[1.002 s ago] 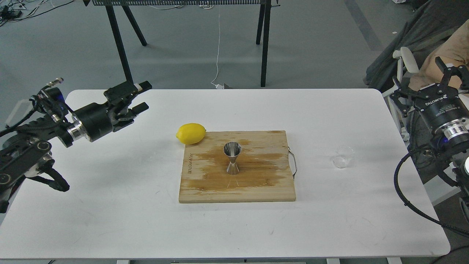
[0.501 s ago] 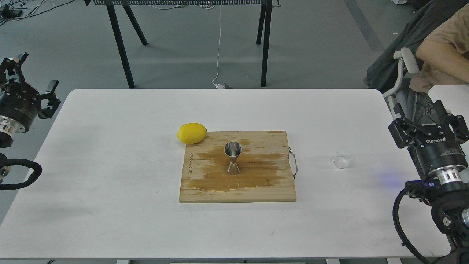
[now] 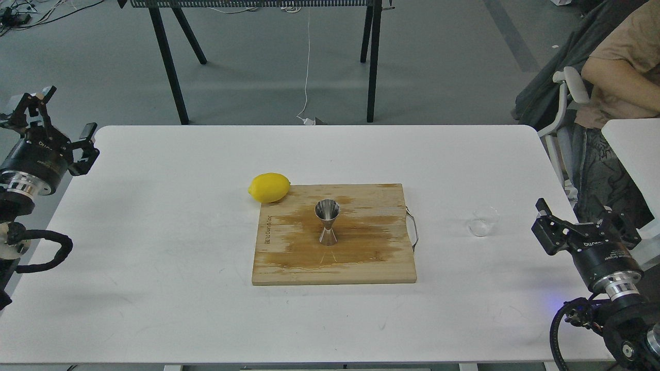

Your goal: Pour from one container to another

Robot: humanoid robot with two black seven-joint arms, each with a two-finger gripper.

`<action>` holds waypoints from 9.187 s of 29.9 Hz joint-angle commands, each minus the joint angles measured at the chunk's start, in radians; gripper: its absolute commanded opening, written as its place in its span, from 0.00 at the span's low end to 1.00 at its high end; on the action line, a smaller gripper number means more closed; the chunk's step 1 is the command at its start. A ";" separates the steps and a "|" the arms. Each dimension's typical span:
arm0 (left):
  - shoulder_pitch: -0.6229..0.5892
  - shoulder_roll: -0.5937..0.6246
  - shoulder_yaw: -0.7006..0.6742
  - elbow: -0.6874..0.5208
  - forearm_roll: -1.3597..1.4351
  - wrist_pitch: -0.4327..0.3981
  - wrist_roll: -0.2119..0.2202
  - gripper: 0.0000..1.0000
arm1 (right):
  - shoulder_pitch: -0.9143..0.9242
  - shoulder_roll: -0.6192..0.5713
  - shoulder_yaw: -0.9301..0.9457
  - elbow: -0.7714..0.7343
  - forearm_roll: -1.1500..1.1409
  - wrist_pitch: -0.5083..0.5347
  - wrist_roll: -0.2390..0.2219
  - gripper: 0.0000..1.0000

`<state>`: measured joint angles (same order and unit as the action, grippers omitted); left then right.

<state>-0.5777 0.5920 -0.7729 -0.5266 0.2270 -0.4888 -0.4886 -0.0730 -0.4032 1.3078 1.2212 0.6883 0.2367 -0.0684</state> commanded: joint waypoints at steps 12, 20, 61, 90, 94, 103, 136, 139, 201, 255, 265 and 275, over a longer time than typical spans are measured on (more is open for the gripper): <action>0.002 -0.004 0.006 0.000 0.002 0.000 0.000 0.96 | 0.096 0.096 -0.059 -0.095 -0.111 -0.258 0.002 0.99; 0.004 -0.004 0.007 0.000 0.003 0.000 0.000 0.97 | 0.147 0.136 -0.064 -0.095 -0.174 -0.378 0.004 0.99; 0.006 -0.006 0.007 0.017 0.008 0.000 0.000 0.97 | 0.303 0.195 -0.085 -0.246 -0.233 -0.445 0.002 0.87; 0.006 -0.024 0.007 0.048 0.011 0.000 0.000 0.97 | 0.325 0.210 -0.085 -0.276 -0.257 -0.432 0.004 0.54; 0.006 -0.026 0.007 0.062 0.011 0.000 0.000 0.98 | 0.323 0.210 -0.087 -0.275 -0.259 -0.427 0.004 0.45; 0.006 -0.026 0.007 0.063 0.009 0.000 0.000 0.98 | 0.322 0.210 -0.101 -0.267 -0.277 -0.419 0.004 0.39; 0.009 -0.046 0.007 0.068 0.011 0.000 0.000 0.98 | 0.660 0.195 -0.596 0.129 -0.864 -0.416 0.019 0.38; 0.012 -0.049 0.007 0.070 0.011 0.000 0.000 0.98 | 0.670 0.193 -0.639 0.127 -0.917 -0.416 0.019 0.38; 0.012 -0.067 0.014 0.093 0.009 0.000 0.000 0.98 | 1.012 0.139 -1.147 0.064 -1.221 -0.402 0.007 0.38; 0.012 -0.070 0.012 0.094 0.006 0.000 0.000 0.99 | 1.145 0.147 -1.355 0.043 -1.331 -0.379 0.018 0.39; 0.012 -0.072 0.012 0.093 0.006 0.000 0.000 0.99 | 1.165 0.147 -1.375 0.040 -1.354 -0.379 0.018 0.39; 0.012 -0.072 0.012 0.093 0.005 0.000 0.000 0.99 | 1.176 0.149 -1.391 0.038 -1.377 -0.378 0.018 0.39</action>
<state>-0.5660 0.5200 -0.7609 -0.4340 0.2320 -0.4887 -0.4887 1.0994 -0.2561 -0.0707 1.2606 -0.6804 -0.1412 -0.0505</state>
